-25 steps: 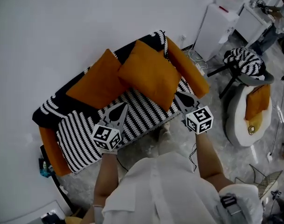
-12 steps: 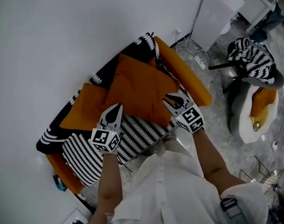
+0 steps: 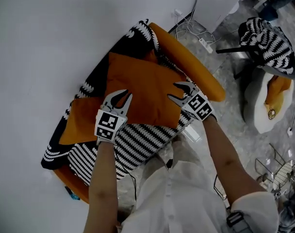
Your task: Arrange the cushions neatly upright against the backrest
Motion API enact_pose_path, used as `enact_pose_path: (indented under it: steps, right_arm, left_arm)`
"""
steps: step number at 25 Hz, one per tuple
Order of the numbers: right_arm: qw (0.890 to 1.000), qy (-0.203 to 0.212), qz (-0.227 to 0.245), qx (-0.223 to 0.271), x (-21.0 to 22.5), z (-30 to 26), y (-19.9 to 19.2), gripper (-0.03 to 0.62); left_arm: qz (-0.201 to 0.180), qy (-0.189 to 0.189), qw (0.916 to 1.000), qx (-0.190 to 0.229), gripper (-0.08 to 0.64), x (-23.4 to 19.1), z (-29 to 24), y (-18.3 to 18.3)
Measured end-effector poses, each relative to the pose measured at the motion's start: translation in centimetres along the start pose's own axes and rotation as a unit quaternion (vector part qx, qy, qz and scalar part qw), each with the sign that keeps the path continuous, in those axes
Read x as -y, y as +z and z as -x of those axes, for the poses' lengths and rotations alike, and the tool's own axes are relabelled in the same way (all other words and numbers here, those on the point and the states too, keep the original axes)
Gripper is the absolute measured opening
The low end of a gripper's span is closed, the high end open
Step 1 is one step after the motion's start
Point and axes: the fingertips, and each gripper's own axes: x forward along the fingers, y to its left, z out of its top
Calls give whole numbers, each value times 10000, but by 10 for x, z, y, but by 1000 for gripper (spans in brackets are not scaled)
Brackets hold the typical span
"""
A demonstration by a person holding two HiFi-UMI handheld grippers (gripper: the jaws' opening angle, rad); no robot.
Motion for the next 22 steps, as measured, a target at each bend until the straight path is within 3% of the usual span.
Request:
enact_pose_path:
  steps: [3, 8, 12, 17, 20, 22]
  right_arm:
    - [9995, 92, -7, -295, 16, -19, -24, 240]
    - [9958, 410, 105, -817, 40, -42, -56, 279]
    - [9922, 572, 158, -1098, 61, -68, -67, 300]
    - [9865, 740, 254, -1440, 83, -96, -80, 302]
    - [9839, 872, 289, -1532, 90, -116, -91, 302]
    - [9811, 960, 331, -1649, 90, -129, -97, 302]
  left_arm:
    - [-601, -522, 9943, -711, 139, 1, -35, -12]
    - [-1388, -1147, 9676, -1769, 262, -9, -85, -33]
    - [-2170, -1460, 9295, -2600, 319, -28, -117, -50]
    - [-2880, -1512, 8818, -3414, 354, -49, -145, -67]
    - [-3124, -1627, 8497, -3924, 362, -58, -153, -86]
    - [-3226, -1695, 8347, -4130, 362, -62, -158, -97]
